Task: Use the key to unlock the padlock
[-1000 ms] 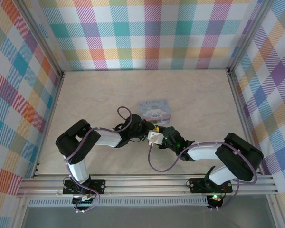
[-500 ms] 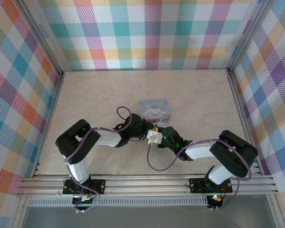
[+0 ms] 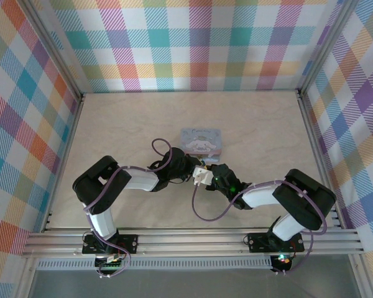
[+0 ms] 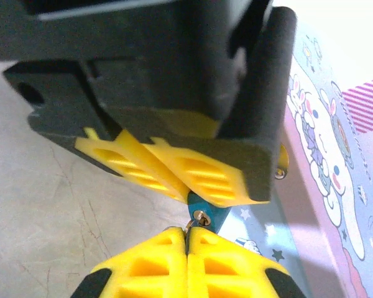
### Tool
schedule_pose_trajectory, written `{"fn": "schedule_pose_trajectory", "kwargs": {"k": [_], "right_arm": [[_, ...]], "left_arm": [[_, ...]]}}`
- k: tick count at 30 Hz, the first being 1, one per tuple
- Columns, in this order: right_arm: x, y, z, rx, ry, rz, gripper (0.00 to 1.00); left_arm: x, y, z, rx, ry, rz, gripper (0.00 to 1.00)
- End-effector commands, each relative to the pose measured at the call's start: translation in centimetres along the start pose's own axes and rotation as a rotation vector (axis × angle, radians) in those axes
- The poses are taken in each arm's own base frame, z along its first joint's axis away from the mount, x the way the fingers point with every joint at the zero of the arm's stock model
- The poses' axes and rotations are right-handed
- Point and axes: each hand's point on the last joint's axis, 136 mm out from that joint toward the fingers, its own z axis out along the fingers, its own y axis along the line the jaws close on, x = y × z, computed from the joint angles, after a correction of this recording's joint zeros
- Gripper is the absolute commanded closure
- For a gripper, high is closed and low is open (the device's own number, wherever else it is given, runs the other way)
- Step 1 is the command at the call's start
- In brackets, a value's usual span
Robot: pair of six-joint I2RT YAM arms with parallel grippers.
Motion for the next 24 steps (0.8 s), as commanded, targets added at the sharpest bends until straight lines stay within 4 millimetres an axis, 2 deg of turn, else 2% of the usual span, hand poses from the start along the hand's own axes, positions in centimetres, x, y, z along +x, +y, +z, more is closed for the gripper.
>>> {"fn": "schedule_pose_trajectory", "kwargs": {"k": [1,9,15,24], "right_arm": [[-0.8,-2.7,0.1,0.084,-0.01,0.081,0.98],[-0.9,-3.4,-0.3,0.093,-0.024,0.111,1.0],[-2.0,-3.8,-0.9,0.057,-0.044,0.177,1.0],[-2.9,-4.5,-0.4,0.032,-0.021,0.271,1.0]], "left_arm": [[1.7,0.2,-0.1,-0.023,0.063,0.019,0.9],[1.6,0.1,-0.2,-0.02,0.06,0.019,0.9],[1.6,-0.3,-0.2,-0.011,0.059,0.022,0.9],[1.5,-0.6,-0.2,-0.002,0.053,0.019,0.9]]}}
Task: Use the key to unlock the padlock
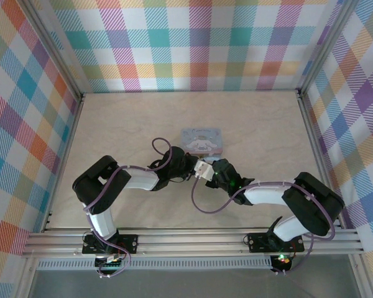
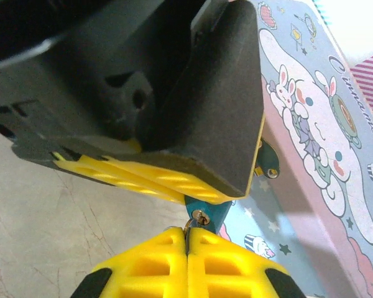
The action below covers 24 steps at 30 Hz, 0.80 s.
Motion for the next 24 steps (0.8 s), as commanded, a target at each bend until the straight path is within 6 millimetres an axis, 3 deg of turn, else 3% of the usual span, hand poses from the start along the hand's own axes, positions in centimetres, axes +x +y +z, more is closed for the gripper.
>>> {"fn": "schedule_pose_trajectory", "kwargs": {"k": [1,8,15,24], "right_arm": [[-3.2,-3.3,-0.3,0.083,-0.064,0.124,1.0],[-3.9,-3.7,-0.2,0.068,-0.063,0.266,1.0],[-2.4,-2.9,0.5,0.063,-0.084,0.421,1.0],[-1.4,-4.0,-0.1,0.024,-0.129,0.623,1.0]], "left_arm": [[1.6,0.0,-0.2,-0.018,0.05,0.038,0.9],[1.6,0.0,-0.2,-0.014,0.048,0.031,0.89],[1.6,0.2,-0.1,-0.017,0.05,0.031,0.9],[1.6,0.3,0.0,-0.021,0.048,0.03,0.89]]}}
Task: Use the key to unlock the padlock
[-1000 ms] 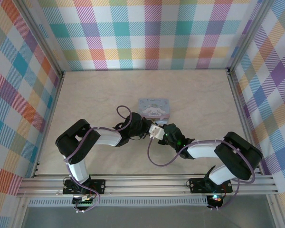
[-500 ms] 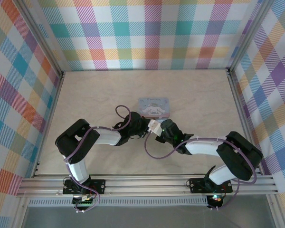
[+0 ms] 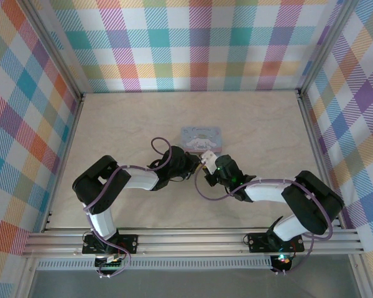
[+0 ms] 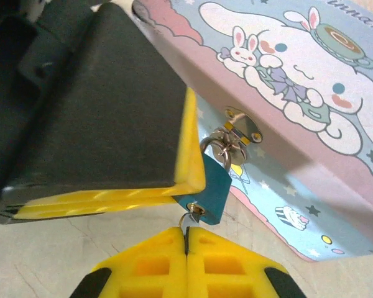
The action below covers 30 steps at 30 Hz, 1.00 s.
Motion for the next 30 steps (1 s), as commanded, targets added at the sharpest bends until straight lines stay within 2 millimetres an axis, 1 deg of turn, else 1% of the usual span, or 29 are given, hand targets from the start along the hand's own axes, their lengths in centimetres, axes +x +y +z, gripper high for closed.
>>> {"fn": "schedule_pose_trajectory", "kwargs": {"k": [1,8,19,20,23,27,30], "right_arm": [[-3.0,-2.4,-0.8,0.051,-0.125,0.143,1.0],[-2.5,-2.7,-0.8,0.005,-0.134,0.247,1.0],[-2.2,-2.6,-0.7,0.005,-0.122,0.236,1.0],[-2.1,-2.6,-0.6,0.004,-0.119,0.244,1.0],[-1.6,-2.5,-0.4,0.003,-0.105,0.27,1.0],[-0.8,-2.4,-0.3,0.0,-0.088,0.312,1.0],[-1.4,-2.2,-0.3,-0.014,-0.121,0.337,1.0]], "left_arm": [[2.1,0.5,0.0,-0.024,0.075,0.028,0.9],[2.2,0.6,0.1,-0.025,0.079,0.028,0.9],[2.2,0.4,0.1,-0.022,0.082,0.031,0.89],[2.2,0.3,0.0,-0.021,0.083,0.037,0.86],[2.0,0.4,-0.5,-0.032,0.074,0.051,0.71],[1.5,0.6,-1.4,-0.053,0.052,0.068,0.62],[1.2,0.7,-2.1,-0.059,0.042,0.073,0.56]]}}
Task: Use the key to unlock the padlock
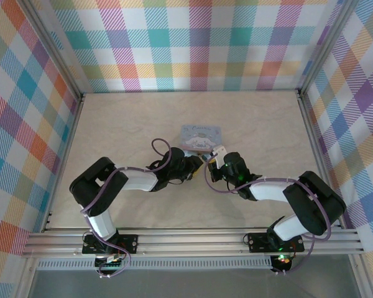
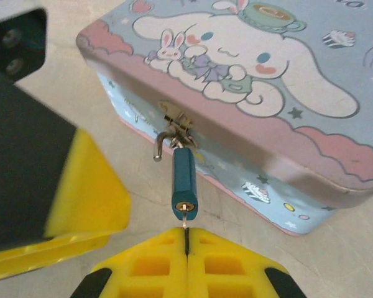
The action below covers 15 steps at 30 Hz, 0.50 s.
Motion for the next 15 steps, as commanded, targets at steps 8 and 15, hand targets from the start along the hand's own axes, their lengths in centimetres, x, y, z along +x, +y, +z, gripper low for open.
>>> {"fn": "schedule_pose_trajectory", "kwargs": {"k": [8,15], "right_arm": [[0.0,1.2,0.1,-0.083,-0.045,0.197,1.0],[1.0,2.2,0.2,-0.148,0.01,0.426,1.0]], "left_arm": [[-1.1,-0.5,-3.4,-0.016,-0.048,0.067,0.41],[-3.0,0.0,-6.0,-0.063,-0.101,0.099,0.34]]}}
